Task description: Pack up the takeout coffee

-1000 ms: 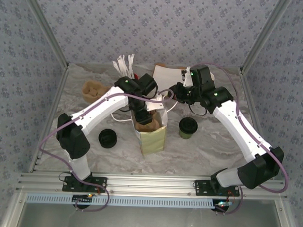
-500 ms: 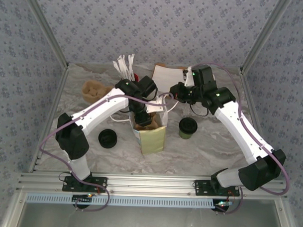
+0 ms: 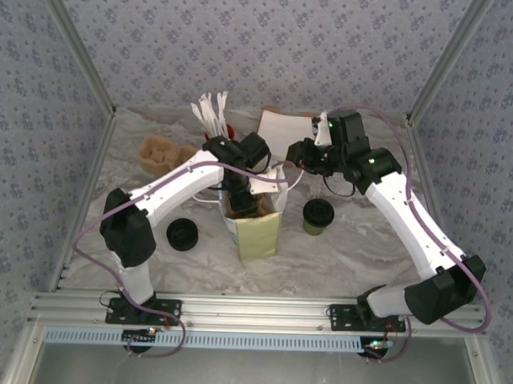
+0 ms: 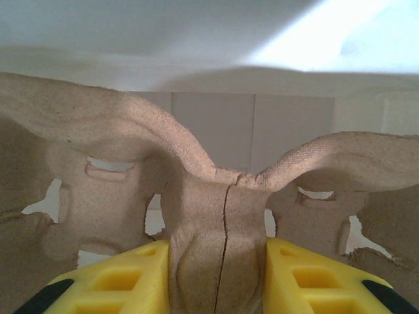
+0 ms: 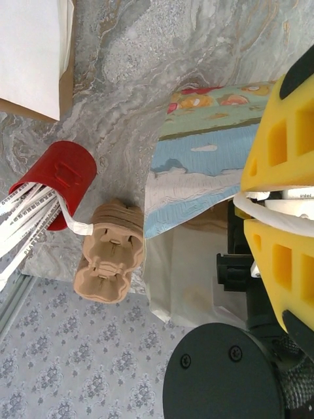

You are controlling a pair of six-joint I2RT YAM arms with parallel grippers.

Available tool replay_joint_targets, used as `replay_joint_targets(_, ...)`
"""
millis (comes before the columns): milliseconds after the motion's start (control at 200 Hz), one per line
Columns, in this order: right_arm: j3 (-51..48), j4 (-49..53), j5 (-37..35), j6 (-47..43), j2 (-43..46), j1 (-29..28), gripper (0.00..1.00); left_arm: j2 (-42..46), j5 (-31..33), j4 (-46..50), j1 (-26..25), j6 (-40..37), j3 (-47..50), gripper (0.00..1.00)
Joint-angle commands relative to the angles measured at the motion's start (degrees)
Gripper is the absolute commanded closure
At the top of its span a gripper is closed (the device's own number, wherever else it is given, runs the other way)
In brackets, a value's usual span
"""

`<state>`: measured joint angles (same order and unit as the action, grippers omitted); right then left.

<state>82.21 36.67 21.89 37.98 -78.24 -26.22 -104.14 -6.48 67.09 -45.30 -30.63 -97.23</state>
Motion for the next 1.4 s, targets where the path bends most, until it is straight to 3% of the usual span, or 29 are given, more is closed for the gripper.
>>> replay_joint_targets(0, 0.94, 0.56, 0.85, -0.14, 1.47, 0.20, 0.79, -2.51, 1.86, 1.79, -0.97, -1.31, 0.00, 0.64)
replay_joint_targets(610, 0.94, 0.69, 0.79, 0.15, 1.75, 0.58, 0.81, -2.83, 1.91, -4.09, -1.11, -1.93, 6.06, 0.62)
replay_joint_targets(834, 0.93, 0.73, 0.79, 0.08, 1.60, 0.67, 0.81, -2.56, 0.90, -6.70, -1.06, -2.00, 8.08, 0.55)
replay_joint_targets(1394, 0.85, 0.52, 0.79, 0.14, 1.25, 0.64, 0.81, 1.03, 2.44, -5.38, -1.52, -0.73, 4.95, 0.09)
